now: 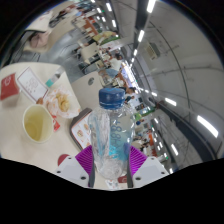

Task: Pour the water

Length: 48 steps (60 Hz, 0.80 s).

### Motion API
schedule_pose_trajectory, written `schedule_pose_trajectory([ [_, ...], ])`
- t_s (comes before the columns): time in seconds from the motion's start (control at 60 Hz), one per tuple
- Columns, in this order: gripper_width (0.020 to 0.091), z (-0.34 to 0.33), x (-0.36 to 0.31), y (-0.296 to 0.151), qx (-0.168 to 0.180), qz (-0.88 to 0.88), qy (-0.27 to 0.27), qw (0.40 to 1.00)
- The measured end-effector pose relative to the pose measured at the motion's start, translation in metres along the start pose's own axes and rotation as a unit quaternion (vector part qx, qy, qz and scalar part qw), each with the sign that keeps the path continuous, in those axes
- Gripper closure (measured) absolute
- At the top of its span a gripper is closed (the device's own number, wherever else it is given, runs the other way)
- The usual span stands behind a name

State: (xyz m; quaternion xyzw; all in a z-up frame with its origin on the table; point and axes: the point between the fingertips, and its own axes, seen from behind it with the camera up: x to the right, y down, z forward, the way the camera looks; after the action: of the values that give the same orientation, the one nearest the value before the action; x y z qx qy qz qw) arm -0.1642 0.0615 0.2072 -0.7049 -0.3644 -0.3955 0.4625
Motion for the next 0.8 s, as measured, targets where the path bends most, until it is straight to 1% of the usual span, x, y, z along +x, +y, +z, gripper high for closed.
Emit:
schedule_pose_trajectory([
  [0.067, 0.0674, 0.003, 0.0, 0.004, -0.005, 0.107, -0.024, 0.994],
  [0.167, 0.0675, 0.016, -0.012, 0.012, -0.007, 0.241, -0.061, 0.969],
  [0.3, 0.0673, 0.036, -0.027, 0.033, -0.011, 0.374, -0.106, 0.921],
  [0.367, 0.0675, 0.052, -0.048, 0.041, -0.015, 0.42, -0.127, 0.899],
  [0.433, 0.0674, 0.064, -0.066, 0.048, -0.018, 0.451, -0.144, 0.881],
  [0.617, 0.0676, 0.078, -0.105, 0.065, -0.026, 0.482, -0.172, 0.859],
  [0.667, 0.0673, 0.079, -0.118, 0.069, -0.032, 0.489, -0.179, 0.853],
  [0.683, 0.0659, 0.08, -0.122, 0.071, -0.035, 0.49, -0.181, 0.852],
  [0.7, 0.0666, 0.081, -0.12, 0.07, -0.026, 0.493, -0.175, 0.852],
  [0.75, 0.067, 0.081, -0.118, 0.073, -0.017, 0.492, -0.173, 0.853],
  [0.8, 0.0669, 0.08, -0.118, 0.073, -0.017, 0.493, -0.169, 0.853],
])
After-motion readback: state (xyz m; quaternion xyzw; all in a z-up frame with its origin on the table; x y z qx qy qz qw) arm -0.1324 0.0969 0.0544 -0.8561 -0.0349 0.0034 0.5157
